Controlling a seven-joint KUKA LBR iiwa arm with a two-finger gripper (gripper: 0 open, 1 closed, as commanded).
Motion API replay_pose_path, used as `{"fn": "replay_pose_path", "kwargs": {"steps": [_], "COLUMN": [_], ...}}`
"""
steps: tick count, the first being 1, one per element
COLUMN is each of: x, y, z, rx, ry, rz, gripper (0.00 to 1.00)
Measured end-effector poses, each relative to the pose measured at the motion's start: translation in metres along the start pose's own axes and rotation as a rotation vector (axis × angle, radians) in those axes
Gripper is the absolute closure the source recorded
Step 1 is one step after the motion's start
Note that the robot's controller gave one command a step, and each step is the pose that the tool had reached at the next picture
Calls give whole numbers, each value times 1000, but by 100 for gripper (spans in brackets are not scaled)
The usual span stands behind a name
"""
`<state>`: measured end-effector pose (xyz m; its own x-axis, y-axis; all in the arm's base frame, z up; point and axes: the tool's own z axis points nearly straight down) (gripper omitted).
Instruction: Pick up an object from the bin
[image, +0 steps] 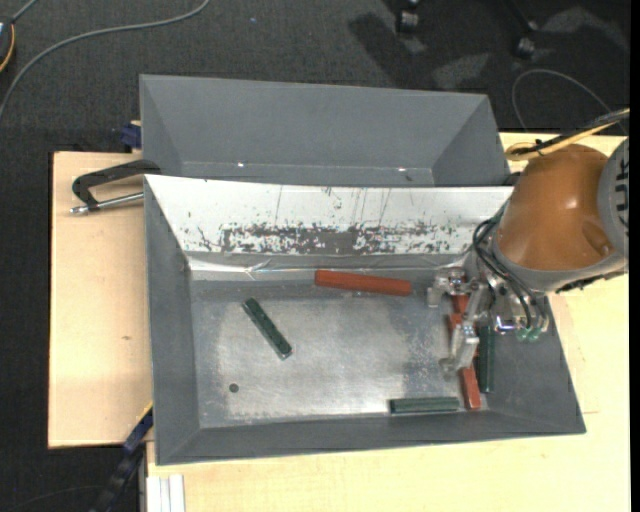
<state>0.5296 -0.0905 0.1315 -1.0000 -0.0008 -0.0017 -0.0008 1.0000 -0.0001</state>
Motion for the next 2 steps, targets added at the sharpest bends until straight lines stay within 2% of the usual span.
{"fn": "replay_pose_path", "kwargs": {"steps": [1, 2], "x": [39, 21], "y": [-30, -40], "z": [59, 61], "rx": [-1, 0], "ry": [7, -4], "rz": [-20, -473], "gripper": [0, 0]}}
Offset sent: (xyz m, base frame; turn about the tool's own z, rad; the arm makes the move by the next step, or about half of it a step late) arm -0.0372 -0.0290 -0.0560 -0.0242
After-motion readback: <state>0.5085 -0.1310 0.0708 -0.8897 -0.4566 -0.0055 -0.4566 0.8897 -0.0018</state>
